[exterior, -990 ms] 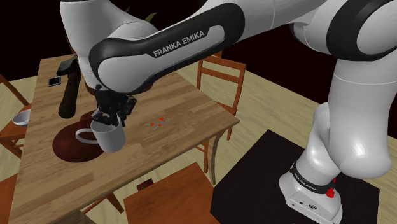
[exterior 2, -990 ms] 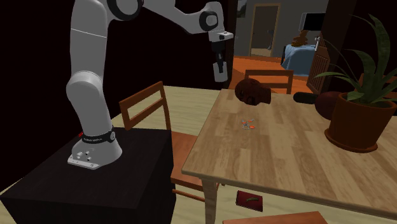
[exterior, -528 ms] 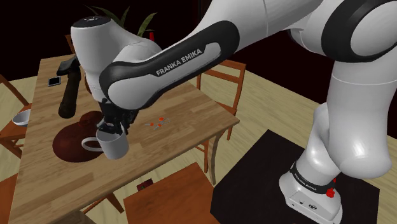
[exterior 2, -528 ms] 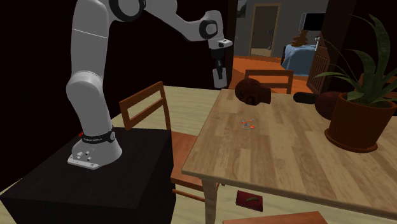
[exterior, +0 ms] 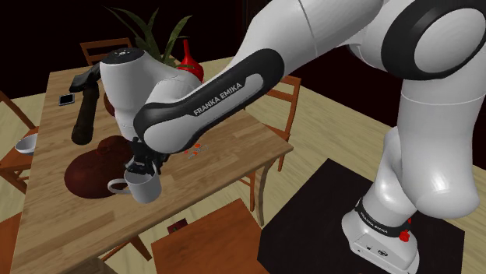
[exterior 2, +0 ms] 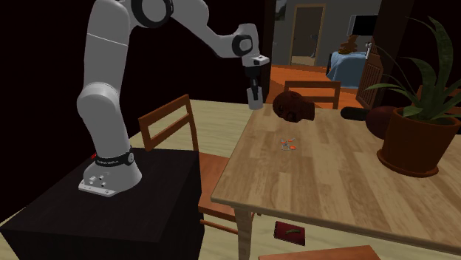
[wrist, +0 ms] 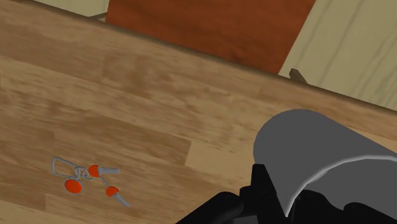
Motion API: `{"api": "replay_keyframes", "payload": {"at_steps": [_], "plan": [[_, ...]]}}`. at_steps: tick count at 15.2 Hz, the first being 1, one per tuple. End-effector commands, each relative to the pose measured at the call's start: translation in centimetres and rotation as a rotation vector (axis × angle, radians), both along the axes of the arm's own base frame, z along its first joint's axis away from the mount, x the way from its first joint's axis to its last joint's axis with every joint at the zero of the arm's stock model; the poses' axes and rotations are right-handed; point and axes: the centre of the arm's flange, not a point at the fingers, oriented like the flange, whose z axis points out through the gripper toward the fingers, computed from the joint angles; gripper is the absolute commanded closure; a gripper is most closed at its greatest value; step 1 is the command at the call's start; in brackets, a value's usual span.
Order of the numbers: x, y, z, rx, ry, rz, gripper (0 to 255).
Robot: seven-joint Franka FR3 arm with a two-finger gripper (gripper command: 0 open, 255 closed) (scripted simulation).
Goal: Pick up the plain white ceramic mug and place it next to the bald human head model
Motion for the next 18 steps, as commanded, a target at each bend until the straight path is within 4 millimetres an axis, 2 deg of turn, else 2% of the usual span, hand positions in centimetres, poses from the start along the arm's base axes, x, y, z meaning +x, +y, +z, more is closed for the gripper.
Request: {"api": "replay_keyframes", "payload": {"at_steps": [1,12,18], "plan": [[-0.1,0.0,-1.0,0.0,-0.001,0.0,255],[-0.1,0.0,-6.8,0.0,-0.001,0.0,255],[-0.1,0.0,-7.1,0.0,-0.001,0.0,255]]}}
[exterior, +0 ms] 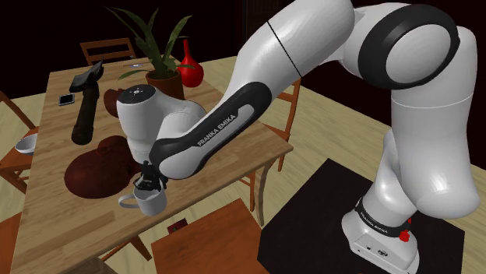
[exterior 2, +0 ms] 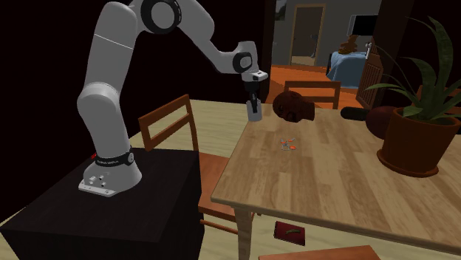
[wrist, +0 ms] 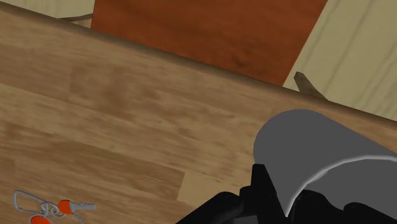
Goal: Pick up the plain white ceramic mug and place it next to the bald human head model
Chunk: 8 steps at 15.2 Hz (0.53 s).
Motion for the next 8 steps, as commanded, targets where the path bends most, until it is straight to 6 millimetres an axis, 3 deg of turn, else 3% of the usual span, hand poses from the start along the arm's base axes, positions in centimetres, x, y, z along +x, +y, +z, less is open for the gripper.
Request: {"api": "replay_keyframes", "payload": {"at_steps": [1,2,3,8], "plan": [[0.0,0.0,0.0,0.0,0.0,0.0,255],[0.0,0.0,0.0,0.0,0.0,0.0,255],[0.0,0.0,-0.01,0.0,0.0,0.0,0],[0.0,0.0,-0.01,0.0,0.0,0.0,0]]}}
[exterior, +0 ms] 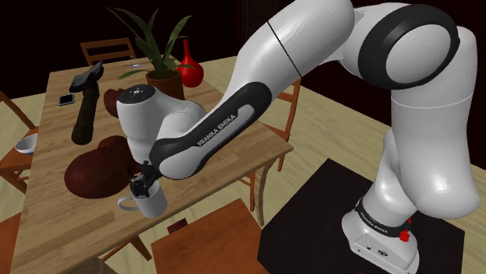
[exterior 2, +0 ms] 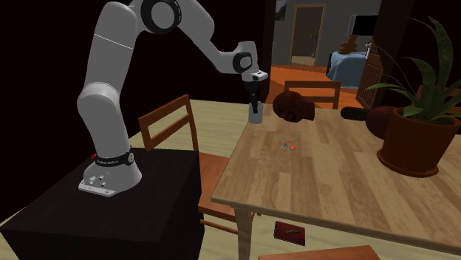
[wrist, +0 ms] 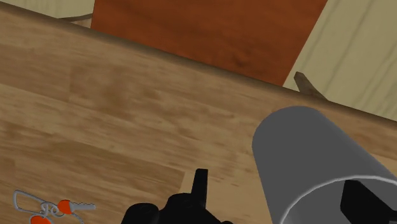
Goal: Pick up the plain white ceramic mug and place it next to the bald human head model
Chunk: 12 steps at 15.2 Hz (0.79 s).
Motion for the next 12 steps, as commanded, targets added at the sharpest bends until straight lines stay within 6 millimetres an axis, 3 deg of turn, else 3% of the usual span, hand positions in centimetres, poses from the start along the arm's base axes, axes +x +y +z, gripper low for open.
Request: {"api": "replay_keyframes", "payload": {"at_steps": [1,4,12], "plan": [[-0.2,-0.1,1.3,0.0,0.0,0.0,0],[-0.8,-0.2,4.9,0.0,0.0,0.0,0],[-0.8,-0.2,4.9,0.0,0.0,0.0,0]]}}
